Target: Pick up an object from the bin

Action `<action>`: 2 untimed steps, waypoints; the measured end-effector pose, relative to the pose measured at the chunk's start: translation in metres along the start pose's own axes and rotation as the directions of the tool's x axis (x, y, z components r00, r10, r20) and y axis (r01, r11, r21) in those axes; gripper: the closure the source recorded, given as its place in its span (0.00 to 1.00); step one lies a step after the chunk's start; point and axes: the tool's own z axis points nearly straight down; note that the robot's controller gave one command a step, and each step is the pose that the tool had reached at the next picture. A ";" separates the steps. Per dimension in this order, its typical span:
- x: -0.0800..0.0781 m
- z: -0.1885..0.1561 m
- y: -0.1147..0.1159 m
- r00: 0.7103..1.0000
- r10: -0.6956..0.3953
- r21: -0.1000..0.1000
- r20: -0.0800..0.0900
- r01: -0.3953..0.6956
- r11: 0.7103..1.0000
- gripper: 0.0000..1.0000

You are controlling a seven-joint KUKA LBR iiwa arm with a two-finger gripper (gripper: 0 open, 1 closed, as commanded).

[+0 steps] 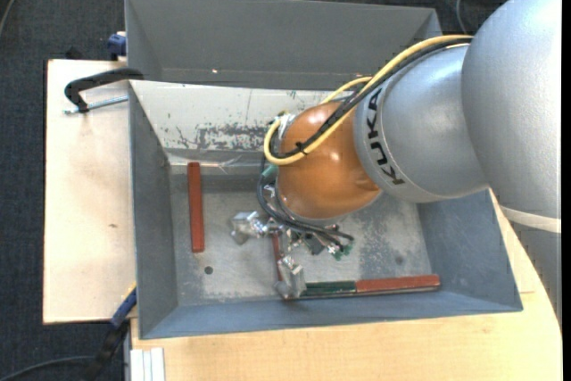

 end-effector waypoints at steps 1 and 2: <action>0.026 -0.002 -0.095 0.932 -0.363 0.006 0.001 0.363 0.932 0.00; 0.025 -0.002 -0.093 0.931 -0.364 0.003 0.003 0.364 0.931 1.00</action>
Offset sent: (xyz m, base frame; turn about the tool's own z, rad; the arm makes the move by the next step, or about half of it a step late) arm 0.0330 -0.0904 0.0005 -0.3772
